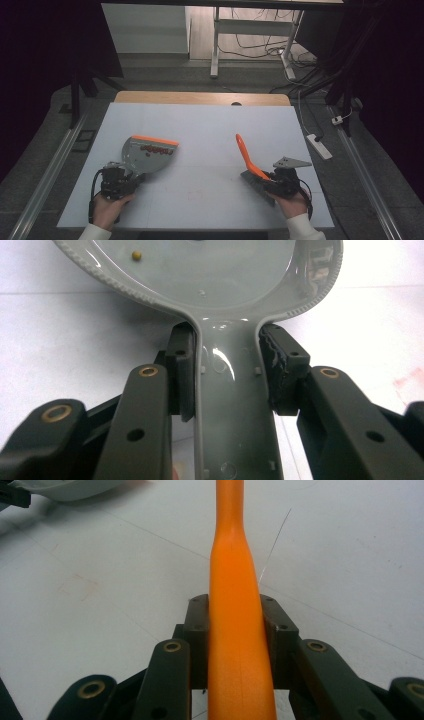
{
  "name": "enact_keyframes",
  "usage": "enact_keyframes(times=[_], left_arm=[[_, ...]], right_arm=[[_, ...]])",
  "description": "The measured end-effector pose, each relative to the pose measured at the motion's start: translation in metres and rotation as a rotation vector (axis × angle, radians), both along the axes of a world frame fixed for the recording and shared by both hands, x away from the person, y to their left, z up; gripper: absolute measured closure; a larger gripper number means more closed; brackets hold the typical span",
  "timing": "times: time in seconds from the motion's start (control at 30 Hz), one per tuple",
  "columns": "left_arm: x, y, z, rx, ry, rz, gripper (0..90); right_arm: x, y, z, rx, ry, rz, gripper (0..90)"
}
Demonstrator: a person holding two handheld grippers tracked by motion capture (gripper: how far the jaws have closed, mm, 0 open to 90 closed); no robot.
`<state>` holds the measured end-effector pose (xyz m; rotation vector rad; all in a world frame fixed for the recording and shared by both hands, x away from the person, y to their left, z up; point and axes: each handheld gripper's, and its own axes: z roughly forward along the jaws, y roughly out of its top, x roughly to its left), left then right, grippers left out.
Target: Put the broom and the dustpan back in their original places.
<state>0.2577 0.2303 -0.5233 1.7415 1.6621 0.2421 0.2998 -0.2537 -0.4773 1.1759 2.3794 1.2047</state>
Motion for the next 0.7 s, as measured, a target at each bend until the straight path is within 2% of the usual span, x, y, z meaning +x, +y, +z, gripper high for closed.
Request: enact_keyframes(times=[0.13, 0.33, 0.43, 0.57, 0.7], left_arm=[[0.003, -0.002, -0.004, 0.005, 0.036, 0.039, 61.4], [0.003, -0.004, -0.006, -0.002, 0.055, 0.039, 60.1], [0.001, -0.005, -0.007, 0.000, 0.056, 0.012, 52.2], [-0.001, -0.003, -0.007, 0.011, 0.056, -0.005, 39.1], [-0.005, 0.001, -0.003, 0.047, 0.048, -0.021, 31.7]], right_arm=[[0.003, 0.000, -0.005, 0.009, 0.025, 0.007, 70.6], [0.013, -0.006, -0.011, 0.026, 0.057, -0.008, 70.5], [0.020, -0.012, -0.014, 0.029, 0.067, -0.030, 69.5], [0.027, -0.017, -0.018, -0.006, 0.070, -0.034, 64.3], [0.033, -0.020, -0.023, -0.047, 0.072, -0.036, 55.7]])
